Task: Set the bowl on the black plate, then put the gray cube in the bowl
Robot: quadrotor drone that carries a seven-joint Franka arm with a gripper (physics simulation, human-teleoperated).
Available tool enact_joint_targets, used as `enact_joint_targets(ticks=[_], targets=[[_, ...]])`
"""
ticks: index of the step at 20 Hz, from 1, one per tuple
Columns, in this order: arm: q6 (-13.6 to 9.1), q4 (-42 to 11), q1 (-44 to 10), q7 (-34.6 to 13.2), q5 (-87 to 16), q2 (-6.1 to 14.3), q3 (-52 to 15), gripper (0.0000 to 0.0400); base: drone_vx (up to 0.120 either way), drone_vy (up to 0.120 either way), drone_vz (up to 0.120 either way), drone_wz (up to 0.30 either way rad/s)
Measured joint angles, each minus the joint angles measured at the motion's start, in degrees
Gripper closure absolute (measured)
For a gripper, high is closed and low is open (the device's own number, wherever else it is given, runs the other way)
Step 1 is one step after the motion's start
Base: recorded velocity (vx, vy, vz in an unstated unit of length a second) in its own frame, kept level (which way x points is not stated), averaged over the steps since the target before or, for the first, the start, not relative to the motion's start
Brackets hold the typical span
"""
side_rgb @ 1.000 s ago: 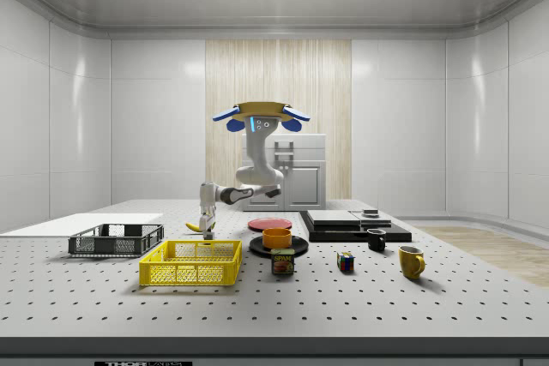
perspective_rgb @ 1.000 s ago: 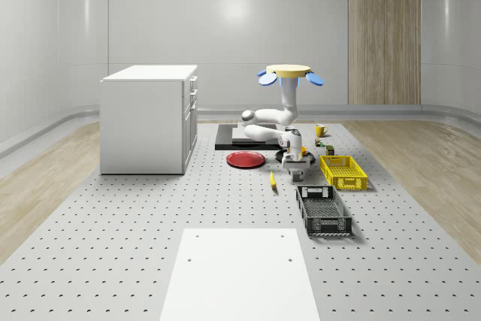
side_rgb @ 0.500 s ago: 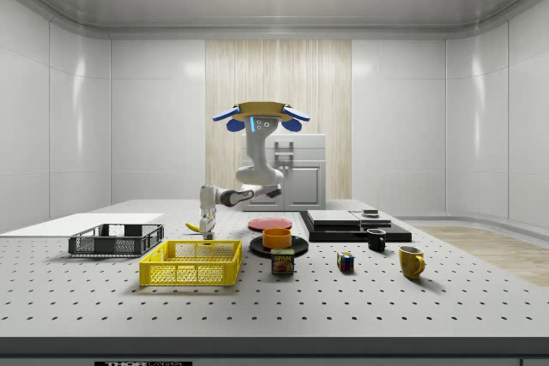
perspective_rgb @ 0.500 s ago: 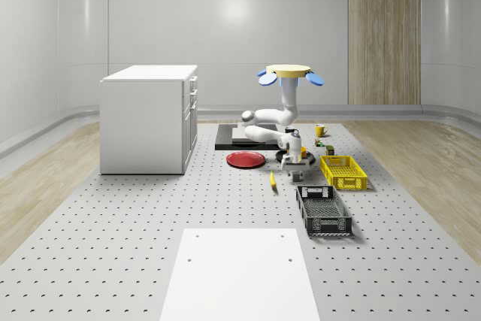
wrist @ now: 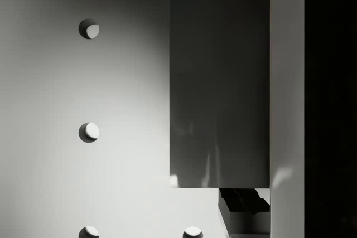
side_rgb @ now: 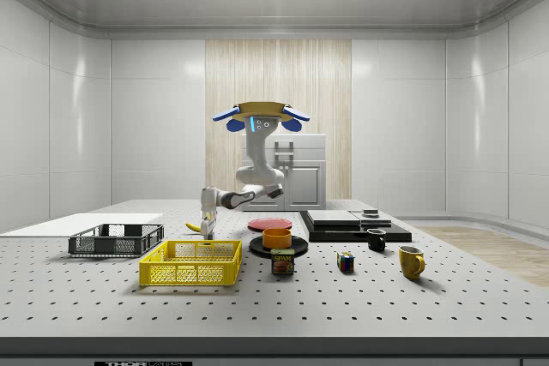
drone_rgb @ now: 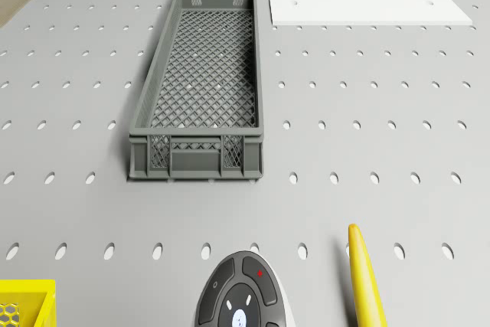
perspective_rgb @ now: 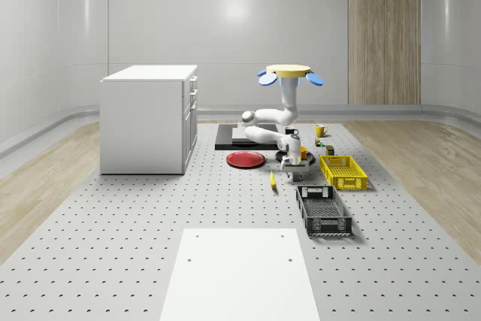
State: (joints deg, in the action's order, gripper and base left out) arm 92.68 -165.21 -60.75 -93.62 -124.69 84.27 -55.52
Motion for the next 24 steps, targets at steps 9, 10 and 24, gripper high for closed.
enact_joint_targets(ticks=[9, 10, 24], targets=[[-0.41, -0.24, 0.37, 0.07, -0.79, -0.43, 0.71, 0.0119, 0.000, 0.000, 0.000, 0.000], [-0.47, -0.25, 0.41, 0.09, -0.83, -0.48, 0.74, 0.0126, 0.000, 0.000, 0.000, 0.000], [-3.59, -2.87, 2.11, 0.21, 3.79, -1.25, -4.18, 0.0149, 0.000, 0.000, 0.069, 0.000]])
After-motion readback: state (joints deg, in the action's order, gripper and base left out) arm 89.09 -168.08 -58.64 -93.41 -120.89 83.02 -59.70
